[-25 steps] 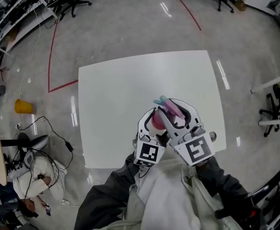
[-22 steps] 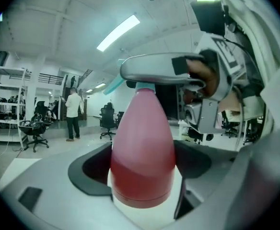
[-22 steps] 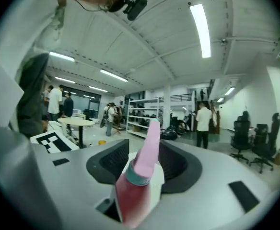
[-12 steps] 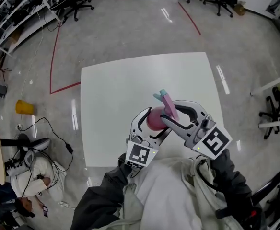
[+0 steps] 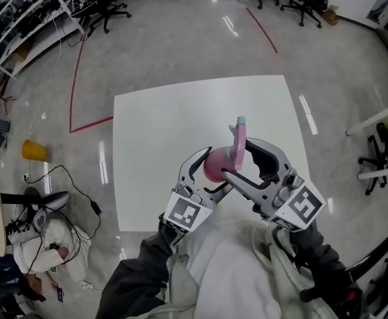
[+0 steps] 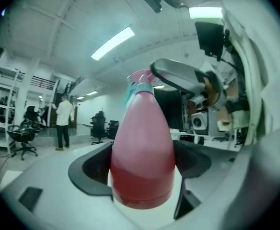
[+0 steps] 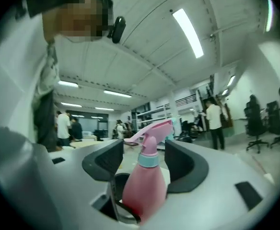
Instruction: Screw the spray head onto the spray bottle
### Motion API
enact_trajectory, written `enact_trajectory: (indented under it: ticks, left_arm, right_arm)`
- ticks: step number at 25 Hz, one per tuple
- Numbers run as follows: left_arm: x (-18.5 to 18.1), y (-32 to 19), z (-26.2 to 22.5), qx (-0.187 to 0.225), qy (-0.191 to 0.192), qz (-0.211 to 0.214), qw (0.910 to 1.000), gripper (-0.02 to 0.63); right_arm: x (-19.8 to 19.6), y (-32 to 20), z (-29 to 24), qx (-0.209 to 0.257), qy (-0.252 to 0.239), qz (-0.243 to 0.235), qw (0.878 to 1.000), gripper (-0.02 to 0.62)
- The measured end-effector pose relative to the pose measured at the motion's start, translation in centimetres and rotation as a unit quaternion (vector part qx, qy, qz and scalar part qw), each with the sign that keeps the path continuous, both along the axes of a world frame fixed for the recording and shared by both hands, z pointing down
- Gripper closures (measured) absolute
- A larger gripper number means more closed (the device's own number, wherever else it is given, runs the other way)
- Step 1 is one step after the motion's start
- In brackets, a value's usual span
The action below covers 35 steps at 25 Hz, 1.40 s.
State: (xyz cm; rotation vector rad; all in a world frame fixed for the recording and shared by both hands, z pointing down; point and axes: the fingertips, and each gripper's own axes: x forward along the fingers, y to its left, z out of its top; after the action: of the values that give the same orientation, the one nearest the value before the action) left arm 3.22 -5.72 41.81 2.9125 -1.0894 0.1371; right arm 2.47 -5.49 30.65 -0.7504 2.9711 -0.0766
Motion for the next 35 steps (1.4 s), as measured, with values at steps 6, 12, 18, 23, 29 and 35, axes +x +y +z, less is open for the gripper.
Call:
enact_trajectory:
  ticks: [6, 12, 18, 23, 29, 35]
  left_arm:
    - [-0.6, 4.7, -2.9, -0.024, 0.070, 0.186, 0.9799, 0.198]
    - [1.1, 7.6, -2.7, -0.067, 0.079, 0.273, 0.9565, 0.198]
    - [-0.4, 4.0, -1.6, -0.073, 0.113, 0.174, 0.9755, 0.198]
    - [-1.2, 2.1, 0.0, -0.070, 0.074, 0.097, 0.9901, 0.199]
    - [-1.8, -0.2, 0.5, -0.046, 0.010, -0.010, 0.9989, 0.199]
    - [-2.2, -1.9, 0.5, -0.032, -0.038, -0.081, 0.9955, 0.201]
  right_arm:
    - [0.8, 1.3, 0.3, -0.025, -0.006, -0.122, 0.992, 0.256]
    - [-0.9, 3.6, -1.3, -0.040, -0.025, -0.236, 0.971, 0.227]
    - [-0.8, 2.2, -0.6, -0.005, 0.015, -0.171, 0.985, 0.418]
    - [-0.7, 1.8, 0.9, 0.015, 0.083, -0.090, 0.992, 0.557]
    - [-0.3, 0.4, 1.4, 0.005, 0.107, 0.025, 0.994, 0.555]
    - [-0.7, 0.9, 0.5, -0.024, 0.074, 0.038, 0.996, 0.540]
